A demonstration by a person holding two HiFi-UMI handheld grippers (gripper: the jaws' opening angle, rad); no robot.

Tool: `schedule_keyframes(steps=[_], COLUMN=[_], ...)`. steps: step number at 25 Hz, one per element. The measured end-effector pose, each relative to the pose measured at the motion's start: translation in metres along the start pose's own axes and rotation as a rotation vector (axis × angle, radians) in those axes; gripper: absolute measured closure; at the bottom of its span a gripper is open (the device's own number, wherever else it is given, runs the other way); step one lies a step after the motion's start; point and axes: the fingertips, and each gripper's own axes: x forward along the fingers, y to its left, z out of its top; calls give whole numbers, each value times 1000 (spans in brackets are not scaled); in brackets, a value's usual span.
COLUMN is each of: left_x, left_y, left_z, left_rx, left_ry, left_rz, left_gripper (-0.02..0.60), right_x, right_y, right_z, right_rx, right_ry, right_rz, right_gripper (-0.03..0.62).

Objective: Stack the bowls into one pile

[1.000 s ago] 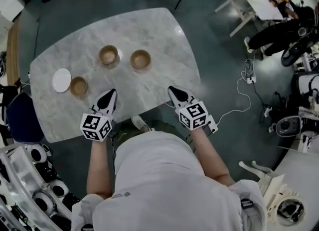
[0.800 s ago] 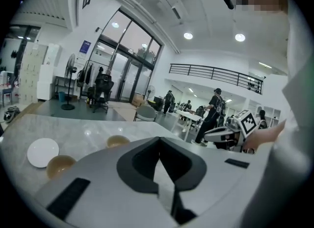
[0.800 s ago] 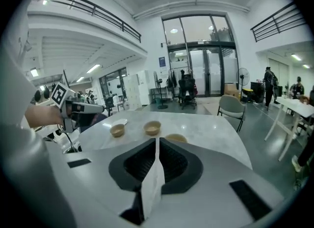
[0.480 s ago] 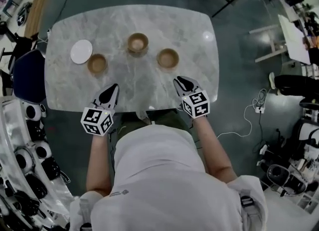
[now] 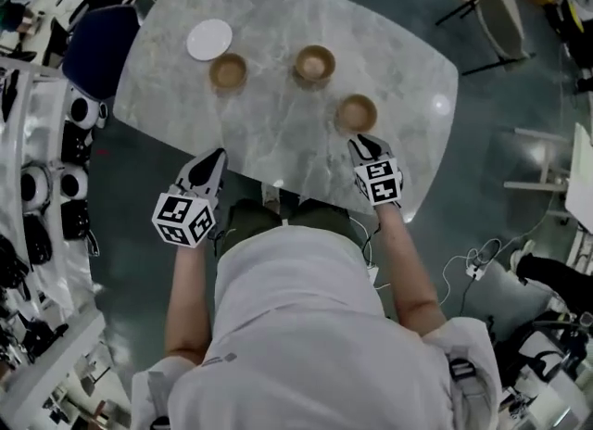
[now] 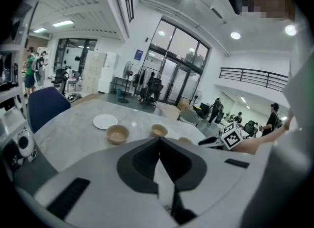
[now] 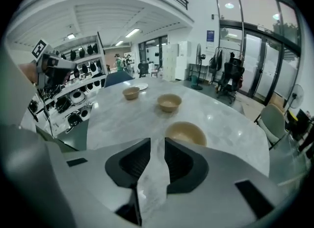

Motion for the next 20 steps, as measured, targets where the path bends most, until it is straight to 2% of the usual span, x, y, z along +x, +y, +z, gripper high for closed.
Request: schedule_keyframes(steps=[4, 10, 20], left_x=[-28, -72, -95], left_y=[5, 1, -24], left_z=[-17, -45, -76], left_rx=[-39, -124, -212], left_ry=[-12, -50, -87], left_rz=[124, 298, 437], left_gripper=[580, 580, 580], right_x=[28, 64, 94], right_y=[-11, -16, -19], right_z=[-10, -20, -40], right_rx=[-74, -244, -401], right_ry=[45, 121, 192], right_rz=[40, 101, 156], right_gripper=[491, 480, 506])
